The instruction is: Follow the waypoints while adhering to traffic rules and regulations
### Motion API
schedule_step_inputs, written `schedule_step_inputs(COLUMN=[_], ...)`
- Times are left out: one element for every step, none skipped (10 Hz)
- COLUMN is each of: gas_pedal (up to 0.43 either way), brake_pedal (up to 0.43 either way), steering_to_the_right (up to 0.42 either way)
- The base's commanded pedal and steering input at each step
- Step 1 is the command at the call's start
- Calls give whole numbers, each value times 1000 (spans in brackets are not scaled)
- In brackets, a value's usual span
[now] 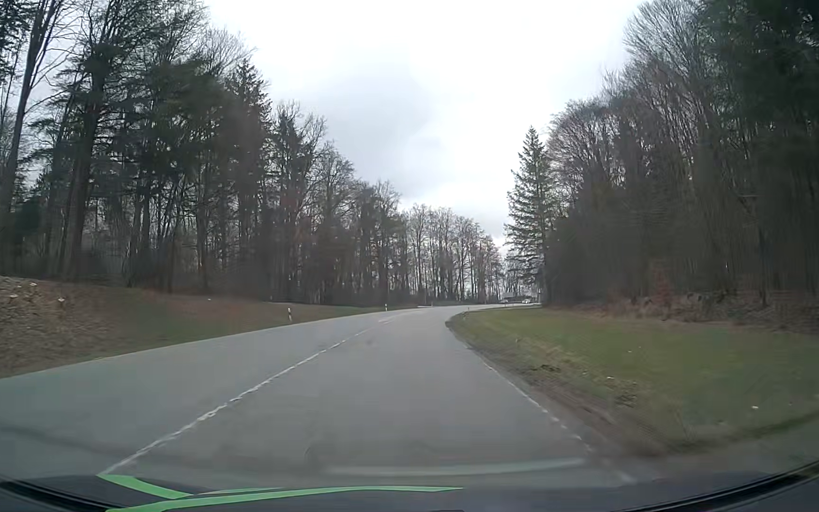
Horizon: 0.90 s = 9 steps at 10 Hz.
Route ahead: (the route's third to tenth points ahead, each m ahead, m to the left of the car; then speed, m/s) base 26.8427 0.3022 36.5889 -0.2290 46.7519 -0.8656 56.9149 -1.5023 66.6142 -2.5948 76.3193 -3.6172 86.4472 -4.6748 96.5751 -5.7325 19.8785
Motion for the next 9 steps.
schedule_step_inputs(gas_pedal=[118,130,130,130,130,130,130,138,138], brake_pedal=[0,0,0,0,0,0,0,0,0], steering_to_the_right=[6,6,6,6,6,6,7,7,7])
